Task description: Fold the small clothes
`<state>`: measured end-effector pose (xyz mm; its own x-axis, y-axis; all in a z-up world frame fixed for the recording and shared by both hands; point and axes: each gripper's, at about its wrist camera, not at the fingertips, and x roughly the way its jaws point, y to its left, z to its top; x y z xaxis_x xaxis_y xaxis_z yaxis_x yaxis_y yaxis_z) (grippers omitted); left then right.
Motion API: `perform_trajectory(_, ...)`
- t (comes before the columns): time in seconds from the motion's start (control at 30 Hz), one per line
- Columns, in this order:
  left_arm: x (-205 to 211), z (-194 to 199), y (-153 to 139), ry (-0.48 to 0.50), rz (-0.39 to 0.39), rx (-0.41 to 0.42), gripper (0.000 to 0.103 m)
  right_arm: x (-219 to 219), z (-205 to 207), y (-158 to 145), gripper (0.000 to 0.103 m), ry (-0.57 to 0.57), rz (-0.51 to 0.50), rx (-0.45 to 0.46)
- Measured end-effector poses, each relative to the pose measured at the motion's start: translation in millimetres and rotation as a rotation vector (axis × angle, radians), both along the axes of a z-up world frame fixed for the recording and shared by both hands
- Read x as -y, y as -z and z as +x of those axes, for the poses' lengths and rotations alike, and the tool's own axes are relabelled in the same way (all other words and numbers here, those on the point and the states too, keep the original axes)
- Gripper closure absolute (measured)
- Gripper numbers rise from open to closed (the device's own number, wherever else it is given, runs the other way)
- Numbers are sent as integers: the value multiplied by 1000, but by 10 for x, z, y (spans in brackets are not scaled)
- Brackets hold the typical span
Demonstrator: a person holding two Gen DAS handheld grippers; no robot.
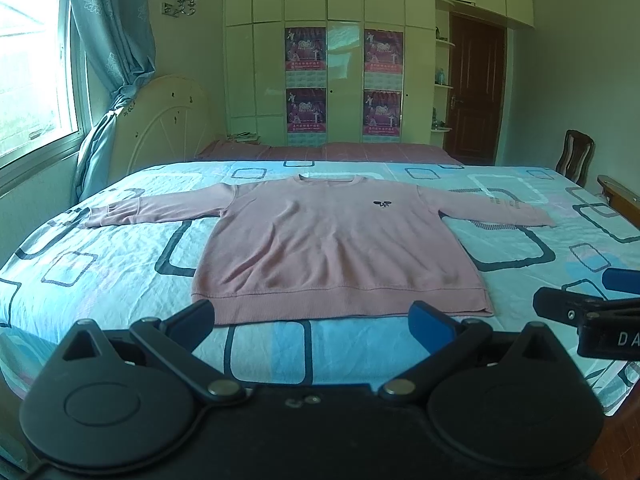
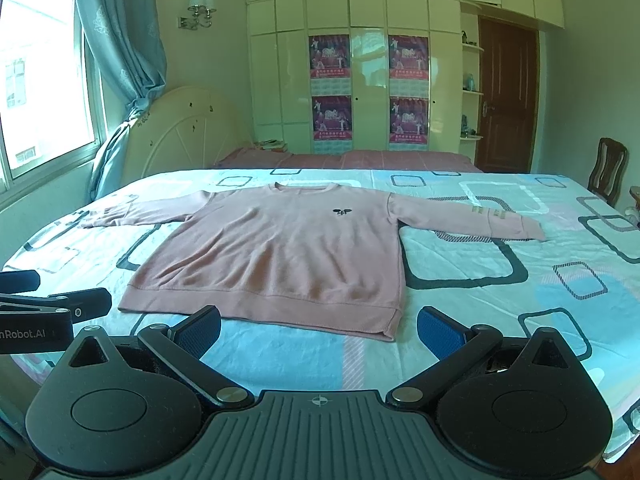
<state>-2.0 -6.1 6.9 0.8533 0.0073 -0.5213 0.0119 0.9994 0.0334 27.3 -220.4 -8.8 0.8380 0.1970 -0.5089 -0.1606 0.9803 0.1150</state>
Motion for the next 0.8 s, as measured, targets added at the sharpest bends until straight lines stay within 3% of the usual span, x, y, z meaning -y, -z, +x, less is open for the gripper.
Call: perform_trajectory(0.8,34,2,-23,0,5,4,0,12,27,-29,0,-7,-7,6)
